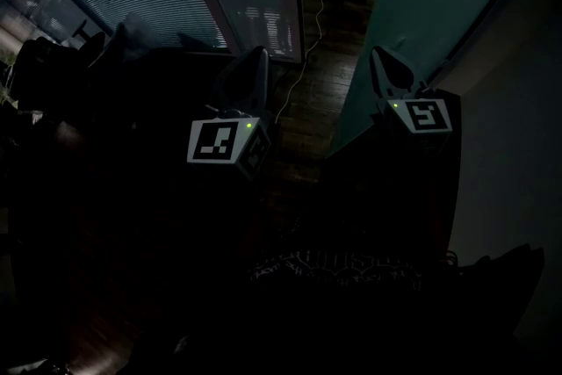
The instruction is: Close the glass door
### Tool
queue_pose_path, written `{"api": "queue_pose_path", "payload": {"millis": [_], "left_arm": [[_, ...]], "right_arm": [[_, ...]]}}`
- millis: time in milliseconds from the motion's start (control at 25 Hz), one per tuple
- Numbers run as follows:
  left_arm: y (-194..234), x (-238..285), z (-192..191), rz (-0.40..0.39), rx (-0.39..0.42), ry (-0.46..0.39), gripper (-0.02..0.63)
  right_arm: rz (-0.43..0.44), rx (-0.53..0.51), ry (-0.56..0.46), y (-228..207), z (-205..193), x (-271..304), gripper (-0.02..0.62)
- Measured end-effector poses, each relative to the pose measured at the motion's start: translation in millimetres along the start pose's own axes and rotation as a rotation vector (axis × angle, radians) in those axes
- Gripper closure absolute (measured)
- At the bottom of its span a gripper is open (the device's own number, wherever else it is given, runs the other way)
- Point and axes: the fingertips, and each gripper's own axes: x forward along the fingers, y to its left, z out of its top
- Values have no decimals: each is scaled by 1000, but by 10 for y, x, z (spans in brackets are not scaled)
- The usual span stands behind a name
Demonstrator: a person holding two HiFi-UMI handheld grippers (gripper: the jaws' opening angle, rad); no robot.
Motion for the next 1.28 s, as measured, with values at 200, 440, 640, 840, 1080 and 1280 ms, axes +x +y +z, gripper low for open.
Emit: {"api": "queue_pose_path", "payload": {"millis": [200, 440, 640, 840, 1080, 1280], "left_arm": [[312, 282, 42, 44, 6, -9, 611], [555, 552, 91, 79, 22, -18, 611], [557, 671, 123, 81, 31, -31, 611], [860, 1015, 89, 94, 27, -26, 611], [1103, 1205, 33, 112, 37, -42, 611], [1383, 1293, 76, 153, 24, -35, 611]], "right_arm": [[-47, 35, -43, -195, 172, 425, 592], [1, 4, -52, -177, 210, 706, 592], [36, -7, -47, -113, 204, 798, 592], [76, -5, -34, -120, 217, 1278, 592], [86, -12, -24, -147, 209, 1611, 592], [53, 0, -30, -224, 275, 1905, 592]]}}
